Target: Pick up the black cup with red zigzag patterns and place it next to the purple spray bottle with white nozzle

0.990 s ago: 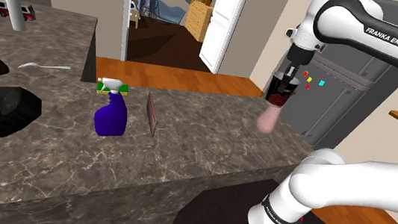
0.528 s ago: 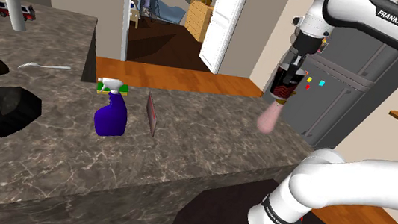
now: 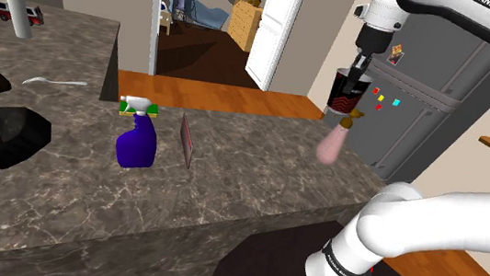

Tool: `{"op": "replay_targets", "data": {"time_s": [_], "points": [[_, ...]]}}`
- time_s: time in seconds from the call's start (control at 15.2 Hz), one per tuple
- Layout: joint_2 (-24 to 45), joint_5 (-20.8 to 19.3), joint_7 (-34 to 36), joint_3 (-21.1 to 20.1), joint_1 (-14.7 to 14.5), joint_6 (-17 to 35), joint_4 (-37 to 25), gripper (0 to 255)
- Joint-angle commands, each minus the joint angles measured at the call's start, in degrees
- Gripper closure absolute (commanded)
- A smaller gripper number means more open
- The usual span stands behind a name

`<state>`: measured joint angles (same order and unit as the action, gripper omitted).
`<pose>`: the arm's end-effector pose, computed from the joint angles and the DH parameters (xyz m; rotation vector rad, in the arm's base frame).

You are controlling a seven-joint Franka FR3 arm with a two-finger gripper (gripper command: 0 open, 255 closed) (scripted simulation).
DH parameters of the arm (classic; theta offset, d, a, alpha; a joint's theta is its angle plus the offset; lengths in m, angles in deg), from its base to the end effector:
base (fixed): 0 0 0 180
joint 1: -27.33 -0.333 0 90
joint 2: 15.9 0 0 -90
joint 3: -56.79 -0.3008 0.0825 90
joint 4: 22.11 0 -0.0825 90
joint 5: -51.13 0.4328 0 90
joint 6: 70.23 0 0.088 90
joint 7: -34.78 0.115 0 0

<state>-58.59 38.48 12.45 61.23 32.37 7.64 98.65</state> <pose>0.3402 -0.0963 0.6655 2.9699 0.2965 -0.0735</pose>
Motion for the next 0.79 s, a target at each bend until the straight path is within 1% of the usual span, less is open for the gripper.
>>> {"op": "replay_targets", "data": {"time_s": [0.0,0.4,0.73], "points": [[1.3,1.5,2.4,-1.9,-0.5,0.3,-0.6,255],[7.1,5.8,10.2,-8.6,-2.2,0.8,-4.7,255],[13.4,8.3,16.7,-13.9,-3.3,1.2,-9.8,255]]}}
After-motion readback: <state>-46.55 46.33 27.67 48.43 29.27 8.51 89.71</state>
